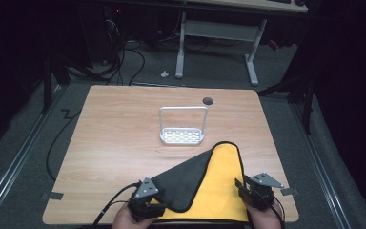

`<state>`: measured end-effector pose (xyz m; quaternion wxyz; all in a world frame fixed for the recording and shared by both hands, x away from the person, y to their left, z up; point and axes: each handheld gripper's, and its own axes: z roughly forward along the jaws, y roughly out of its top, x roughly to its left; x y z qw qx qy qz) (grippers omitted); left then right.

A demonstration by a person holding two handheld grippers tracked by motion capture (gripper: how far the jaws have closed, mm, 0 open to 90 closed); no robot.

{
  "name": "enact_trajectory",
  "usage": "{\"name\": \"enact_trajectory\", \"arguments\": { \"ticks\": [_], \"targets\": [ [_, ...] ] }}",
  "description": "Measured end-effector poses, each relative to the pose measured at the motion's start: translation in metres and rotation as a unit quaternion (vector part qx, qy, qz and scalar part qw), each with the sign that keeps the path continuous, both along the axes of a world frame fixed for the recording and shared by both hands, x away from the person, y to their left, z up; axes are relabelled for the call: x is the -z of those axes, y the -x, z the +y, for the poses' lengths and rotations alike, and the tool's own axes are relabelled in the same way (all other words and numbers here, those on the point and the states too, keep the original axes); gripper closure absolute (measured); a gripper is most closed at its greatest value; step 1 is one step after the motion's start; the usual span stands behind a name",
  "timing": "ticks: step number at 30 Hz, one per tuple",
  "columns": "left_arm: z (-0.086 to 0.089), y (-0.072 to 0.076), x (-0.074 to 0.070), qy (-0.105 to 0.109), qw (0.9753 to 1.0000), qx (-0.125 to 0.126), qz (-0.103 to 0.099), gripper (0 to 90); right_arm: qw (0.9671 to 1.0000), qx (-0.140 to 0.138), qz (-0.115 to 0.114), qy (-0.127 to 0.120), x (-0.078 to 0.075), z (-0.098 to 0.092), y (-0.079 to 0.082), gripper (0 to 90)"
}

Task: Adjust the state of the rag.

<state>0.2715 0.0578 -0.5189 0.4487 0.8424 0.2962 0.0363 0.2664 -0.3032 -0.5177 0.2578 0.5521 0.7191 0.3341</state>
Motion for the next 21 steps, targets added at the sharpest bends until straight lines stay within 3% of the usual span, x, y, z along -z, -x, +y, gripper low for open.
{"name": "enact_trajectory", "arguments": {
  "ticks": [1, 3, 4, 6, 7, 9, 12, 13, 15, 18, 19, 21],
  "targets": [
    [-0.014, 0.003, 0.002, -0.009, 0.9998, 0.018, -0.004, 47.6, 1.0, 0.002, 0.002, -0.001, 0.0, -0.001, 0.0, 57.6],
    [-0.02, 0.004, 0.003, -0.009, 0.9996, 0.026, -0.001, 47.2, 1.0, 0.004, 0.004, -0.003, 0.001, -0.001, 0.0, 57.1],
    [-0.03, 0.005, 0.005, -0.02, 0.9989, 0.042, 0.0, 46.6, 1.0, 0.0, 0.006, -0.004, 0.001, -0.001, 0.0, 56.5],
    [-0.038, 0.006, 0.007, -0.04, 0.998, 0.047, -0.01, 46.7, 1.0, -0.002, 0.007, -0.004, 0.002, -0.001, -0.001, 55.9],
    [-0.04, 0.007, 0.008, -0.046, 0.9977, 0.045, -0.019, 48.0, 1.0, -0.002, 0.008, -0.003, 0.002, 0.0, -0.001, 55.8],
    [-0.04, 0.008, 0.008, -0.054, 0.9973, 0.041, -0.028, 59.5, 1.0, -0.004, 0.009, -0.002, 0.002, 0.0, -0.001, 55.7],
    [-0.038, 0.005, 0.006, -0.062, 0.9974, 0.024, -0.027, 79.2, 0.9999, -0.007, 0.012, 0.001, 0.003, 0.001, -0.001, 55.5],
    [-0.033, 0.001, 0.002, -0.05, 0.9984, 0.015, -0.021, 81.4, 0.9998, -0.011, 0.014, 0.002, 0.004, 0.001, -0.002, 55.4],
    [-0.03, -0.001, -0.001, -0.041, 0.9988, 0.01, -0.026, 82.2, 0.9998, -0.011, 0.014, 0.003, 0.003, 0.002, -0.002, 55.6],
    [-0.006, -0.019, -0.018, -0.013, 0.9988, -0.033, -0.035, 82.1, 0.9998, -0.015, 0.012, 0.007, 0.004, 0.002, -0.001, 55.6],
    [-0.006, -0.019, -0.018, -0.013, 0.9988, -0.033, -0.035, 82.0, 0.9998, -0.015, 0.012, 0.007, 0.004, 0.002, -0.001, 55.6],
    [0.018, -0.041, -0.029, -0.005, 0.9967, -0.069, -0.041, 81.9, 0.9998, -0.016, 0.013, 0.007, 0.004, 0.002, -0.002, 55.6]
  ]
}}
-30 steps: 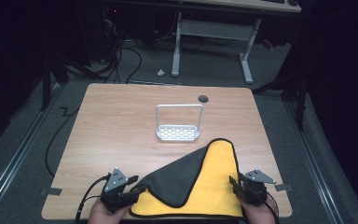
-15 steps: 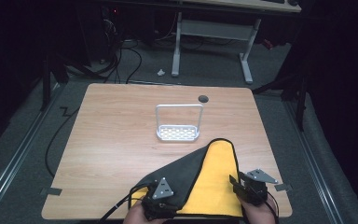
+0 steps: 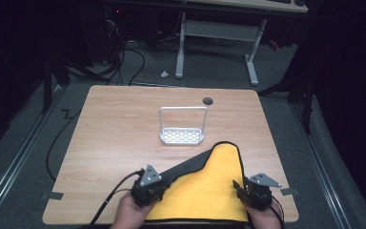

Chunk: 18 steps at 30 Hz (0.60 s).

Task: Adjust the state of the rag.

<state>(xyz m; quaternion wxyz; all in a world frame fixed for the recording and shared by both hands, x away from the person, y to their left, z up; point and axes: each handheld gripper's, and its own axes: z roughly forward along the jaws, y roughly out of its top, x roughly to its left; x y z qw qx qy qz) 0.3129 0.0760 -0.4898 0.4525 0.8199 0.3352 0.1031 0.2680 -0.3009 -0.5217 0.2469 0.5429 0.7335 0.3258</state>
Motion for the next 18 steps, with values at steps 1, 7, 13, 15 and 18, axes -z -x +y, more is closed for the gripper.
{"name": "enact_trajectory", "arguments": {
  "ticks": [1, 7, 13, 15, 18],
  "targets": [
    [0.008, -0.009, -0.003, 0.003, 0.9999, -0.012, -0.002, 81.9, 1.0, -0.001, 0.0, 0.0, 0.0, 0.0, 0.0, 55.7],
    [0.05, -0.061, -0.005, -0.013, 0.9972, -0.073, 0.0, 80.6, 1.0, 0.001, 0.005, -0.002, 0.0, -0.001, 0.0, 56.1],
    [0.062, -0.096, 0.018, -0.055, 0.993, -0.101, 0.026, 70.3, 0.9999, -0.011, 0.003, 0.002, 0.001, 0.0, 0.0, 56.0],
    [0.065, -0.098, 0.024, -0.056, 0.9919, -0.11, 0.03, 64.6, 0.9998, -0.019, -0.004, 0.005, -0.001, 0.004, 0.0, 56.0],
    [0.07, -0.096, 0.025, -0.041, 0.9919, -0.116, 0.032, 59.1, 0.9994, -0.033, -0.011, 0.003, -0.002, 0.008, -0.001, 57.0]
  ]
}}
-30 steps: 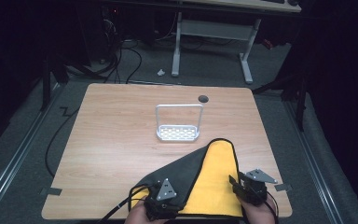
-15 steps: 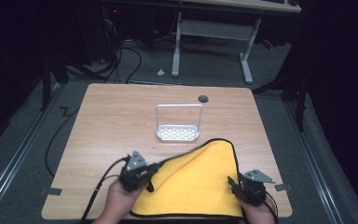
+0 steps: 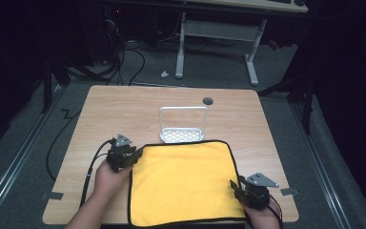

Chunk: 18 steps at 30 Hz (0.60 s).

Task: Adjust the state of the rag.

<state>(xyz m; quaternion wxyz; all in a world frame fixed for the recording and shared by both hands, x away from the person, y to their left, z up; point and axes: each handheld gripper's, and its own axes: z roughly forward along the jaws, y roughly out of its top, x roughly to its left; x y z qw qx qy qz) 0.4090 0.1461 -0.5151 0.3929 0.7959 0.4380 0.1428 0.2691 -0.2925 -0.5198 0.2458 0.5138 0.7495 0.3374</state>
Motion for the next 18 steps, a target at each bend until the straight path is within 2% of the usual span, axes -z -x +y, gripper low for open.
{"name": "enact_trajectory", "arguments": {
  "ticks": [2, 3, 5, 6, 7, 8, 14, 16, 18],
  "targets": [
    [0.004, 0.002, 0.0, 0.008, 1.0, -0.001, -0.001, 57.4, 0.9997, -0.025, -0.002, 0.005, 0.0, 0.006, -0.003, 60.5],
    [0.005, 0.004, 0.0, 0.01, 0.9999, -0.002, -0.005, 56.2, 0.9991, -0.039, 0.0, 0.018, 0.002, 0.014, -0.009, 63.0],
    [0.006, 0.007, -0.001, 0.011, 0.9999, 0.0, -0.011, 56.2, 0.9989, -0.04, 0.004, 0.023, 0.003, 0.016, -0.012, 65.1],
    [0.007, 0.009, -0.001, 0.01, 0.9998, -0.002, -0.015, 55.3, 0.9986, -0.036, 0.018, 0.034, 0.006, 0.018, -0.017, 67.5],
    [0.009, 0.011, -0.002, 0.021, 0.9997, -0.003, -0.013, 54.5, 0.999, -0.033, 0.021, 0.024, 0.006, 0.016, -0.018, 67.6],
    [0.009, 0.012, -0.002, 0.023, 0.9996, -0.004, -0.014, 53.7, 0.9992, -0.026, 0.026, 0.017, 0.006, 0.014, -0.018, 68.1],
    [0.001, 0.016, 0.002, 0.02, 0.9997, 0.011, -0.012, 53.9, 0.9993, 0.005, 0.029, 0.024, 0.004, -0.001, -0.011, 68.0],
    [-0.008, 0.016, 0.007, 0.022, 0.9995, 0.022, -0.007, 54.5, 0.9988, 0.031, 0.03, 0.024, 0.004, -0.016, -0.007, 68.0],
    [-0.012, 0.016, 0.008, 0.022, 0.9994, 0.024, -0.006, 54.7, 0.9984, 0.042, 0.031, 0.024, 0.004, -0.021, -0.006, 68.0]
  ]
}}
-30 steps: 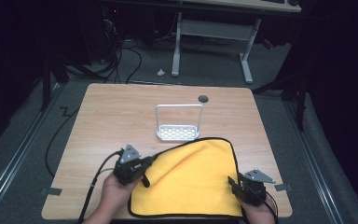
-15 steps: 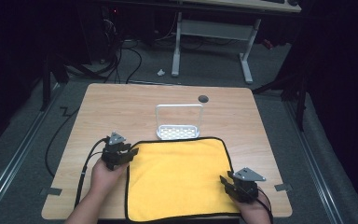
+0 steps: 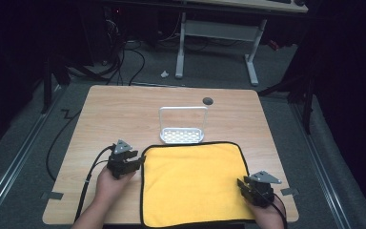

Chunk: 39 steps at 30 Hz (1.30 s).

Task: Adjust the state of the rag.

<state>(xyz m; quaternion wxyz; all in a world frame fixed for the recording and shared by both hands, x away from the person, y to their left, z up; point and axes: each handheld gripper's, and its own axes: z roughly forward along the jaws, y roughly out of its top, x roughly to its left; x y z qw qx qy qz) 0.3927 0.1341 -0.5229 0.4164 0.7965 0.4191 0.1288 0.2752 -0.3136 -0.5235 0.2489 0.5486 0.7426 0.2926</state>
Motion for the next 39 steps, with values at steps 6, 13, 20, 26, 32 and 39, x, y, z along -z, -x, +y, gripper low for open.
{"name": "enact_trajectory", "arguments": {
  "ticks": [6, 13, 20, 26, 32, 39],
  "targets": [
    [-0.021, 0.0, 0.004, 0.008, 0.9998, 0.017, 0.002, 53.8, 0.9995, 0.032, -0.002, 0.0, 0.0, -0.018, 0.0, 67.5],
    [-0.025, -0.006, 0.005, 0.007, 0.9999, 0.01, 0.005, 50.3, 0.9994, 0.0, -0.036, -0.005, -0.012, -0.001, 0.002, 59.3],
    [-0.028, -0.013, 0.005, 0.012, 0.9998, 0.012, 0.012, 48.3, 0.9981, -0.026, -0.044, -0.034, -0.015, 0.012, 0.0, 54.7],
    [-0.031, -0.018, 0.009, 0.005, 0.9998, 0.013, 0.017, 49.1, 0.9961, -0.058, -0.058, -0.032, -0.014, 0.035, 0.003, 49.0],
    [-0.037, -0.026, 0.007, 0.008, 0.9997, 0.013, 0.018, 49.7, 0.991, -0.102, -0.084, -0.024, -0.014, 0.061, 0.007, 51.6],
    [-0.048, -0.033, 0.009, 0.022, 0.9993, 0.011, 0.028, 59.6, 0.9857, -0.152, -0.067, -0.025, -0.012, 0.097, 0.01, 47.1]
  ]
}}
